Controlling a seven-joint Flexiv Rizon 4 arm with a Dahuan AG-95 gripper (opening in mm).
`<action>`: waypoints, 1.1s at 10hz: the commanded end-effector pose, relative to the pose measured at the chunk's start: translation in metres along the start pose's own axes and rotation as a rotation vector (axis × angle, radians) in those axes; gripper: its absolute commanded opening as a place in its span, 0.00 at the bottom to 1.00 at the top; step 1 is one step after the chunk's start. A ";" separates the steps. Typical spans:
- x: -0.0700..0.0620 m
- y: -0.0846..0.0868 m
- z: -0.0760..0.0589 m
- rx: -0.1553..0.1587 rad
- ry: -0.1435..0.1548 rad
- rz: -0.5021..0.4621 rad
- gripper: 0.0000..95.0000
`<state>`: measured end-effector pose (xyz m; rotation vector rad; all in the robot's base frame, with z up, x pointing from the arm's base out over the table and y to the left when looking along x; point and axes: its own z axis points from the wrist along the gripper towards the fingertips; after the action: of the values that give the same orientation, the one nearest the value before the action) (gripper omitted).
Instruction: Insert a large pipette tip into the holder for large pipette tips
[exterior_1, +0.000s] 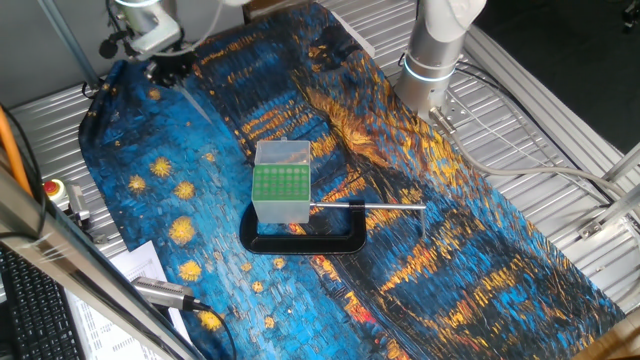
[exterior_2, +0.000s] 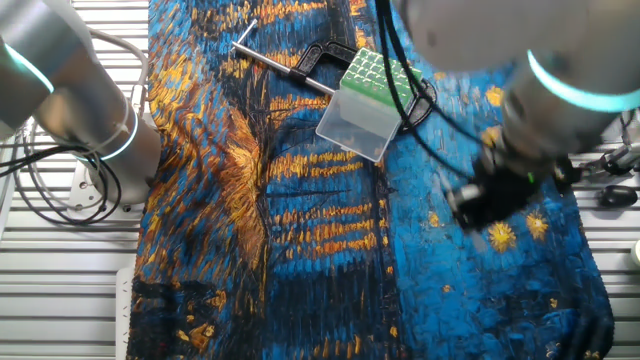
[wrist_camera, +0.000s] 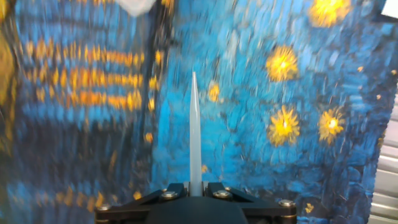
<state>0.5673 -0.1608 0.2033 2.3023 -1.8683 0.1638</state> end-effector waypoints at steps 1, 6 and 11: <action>-0.028 0.002 -0.014 -0.028 0.039 0.057 0.00; -0.035 0.001 -0.015 -0.047 0.107 -0.013 0.00; -0.051 0.002 -0.028 -0.057 0.180 0.019 0.00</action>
<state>0.5589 -0.1153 0.2161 2.2411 -1.7563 0.2607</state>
